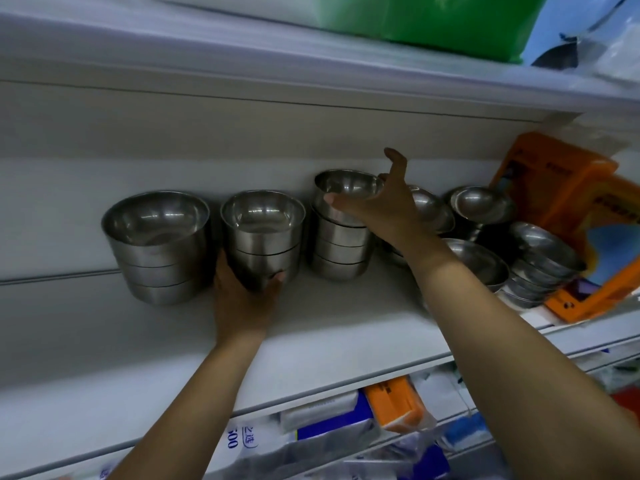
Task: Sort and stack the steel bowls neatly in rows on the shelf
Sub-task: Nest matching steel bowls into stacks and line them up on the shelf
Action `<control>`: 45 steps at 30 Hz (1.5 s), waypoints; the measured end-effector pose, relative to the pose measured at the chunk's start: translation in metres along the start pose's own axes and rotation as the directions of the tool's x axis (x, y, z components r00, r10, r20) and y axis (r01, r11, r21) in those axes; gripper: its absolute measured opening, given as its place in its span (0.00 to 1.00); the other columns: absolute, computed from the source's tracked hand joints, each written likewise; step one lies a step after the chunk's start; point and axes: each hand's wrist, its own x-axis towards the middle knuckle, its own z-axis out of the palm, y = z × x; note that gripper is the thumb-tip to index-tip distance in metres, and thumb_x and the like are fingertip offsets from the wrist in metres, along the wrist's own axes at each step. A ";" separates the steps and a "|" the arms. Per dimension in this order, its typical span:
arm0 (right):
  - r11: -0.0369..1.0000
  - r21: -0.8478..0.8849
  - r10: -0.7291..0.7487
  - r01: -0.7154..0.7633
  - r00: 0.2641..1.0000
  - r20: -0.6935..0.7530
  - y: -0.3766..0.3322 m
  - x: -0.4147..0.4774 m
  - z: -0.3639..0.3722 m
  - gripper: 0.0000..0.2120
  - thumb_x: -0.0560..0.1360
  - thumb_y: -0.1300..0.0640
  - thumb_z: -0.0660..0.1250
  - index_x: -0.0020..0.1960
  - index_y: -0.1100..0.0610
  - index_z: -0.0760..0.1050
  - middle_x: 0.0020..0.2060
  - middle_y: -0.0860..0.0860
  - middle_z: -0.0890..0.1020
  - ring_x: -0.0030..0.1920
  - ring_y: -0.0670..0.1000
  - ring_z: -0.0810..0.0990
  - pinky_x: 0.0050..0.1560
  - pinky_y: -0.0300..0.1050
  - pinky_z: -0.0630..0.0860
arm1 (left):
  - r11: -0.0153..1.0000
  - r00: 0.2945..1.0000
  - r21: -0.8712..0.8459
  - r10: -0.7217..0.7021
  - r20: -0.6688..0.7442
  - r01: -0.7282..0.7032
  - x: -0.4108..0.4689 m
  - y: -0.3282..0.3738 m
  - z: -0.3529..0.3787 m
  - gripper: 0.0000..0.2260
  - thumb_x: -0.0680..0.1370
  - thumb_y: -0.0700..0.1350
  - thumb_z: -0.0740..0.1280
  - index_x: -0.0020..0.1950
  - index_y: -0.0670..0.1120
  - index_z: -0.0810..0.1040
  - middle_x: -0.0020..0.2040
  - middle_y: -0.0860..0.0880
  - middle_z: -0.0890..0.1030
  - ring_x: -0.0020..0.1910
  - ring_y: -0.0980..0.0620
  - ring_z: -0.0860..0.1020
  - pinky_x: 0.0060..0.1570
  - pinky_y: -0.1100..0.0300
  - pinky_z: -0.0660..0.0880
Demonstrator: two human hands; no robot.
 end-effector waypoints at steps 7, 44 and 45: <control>0.999 -0.001 -0.050 0.050 0.999 -0.004 0.012 0.001 0.003 0.60 0.61 0.41 0.83 0.80 0.44 0.47 0.76 0.51 0.64 0.72 0.49 0.66 0.67 0.42 0.65 | 1.000 1.000 0.030 -0.002 -0.020 0.003 -0.003 0.005 -0.001 0.48 0.69 0.52 0.81 0.82 0.47 0.59 0.79 0.44 0.67 0.77 0.45 0.67 0.75 0.50 0.66; 0.945 0.315 0.010 -0.090 0.969 0.247 -0.005 -0.135 0.217 0.34 0.75 0.40 0.71 0.78 0.46 0.65 0.69 0.42 0.77 0.63 0.41 0.78 0.61 0.31 0.73 | 0.951 0.997 -0.307 -0.009 0.073 0.032 0.010 -0.025 -0.178 0.23 0.72 0.59 0.75 0.66 0.62 0.78 0.65 0.55 0.81 0.61 0.62 0.80 0.63 0.46 0.79; 0.939 0.331 0.014 -0.094 0.972 0.236 -0.004 -0.141 0.213 0.36 0.73 0.39 0.72 0.77 0.46 0.67 0.68 0.43 0.78 0.63 0.41 0.78 0.59 0.29 0.74 | 0.950 0.997 -0.311 -0.014 0.074 0.037 0.004 -0.025 -0.178 0.22 0.74 0.55 0.76 0.67 0.60 0.77 0.64 0.55 0.81 0.58 0.64 0.81 0.62 0.46 0.80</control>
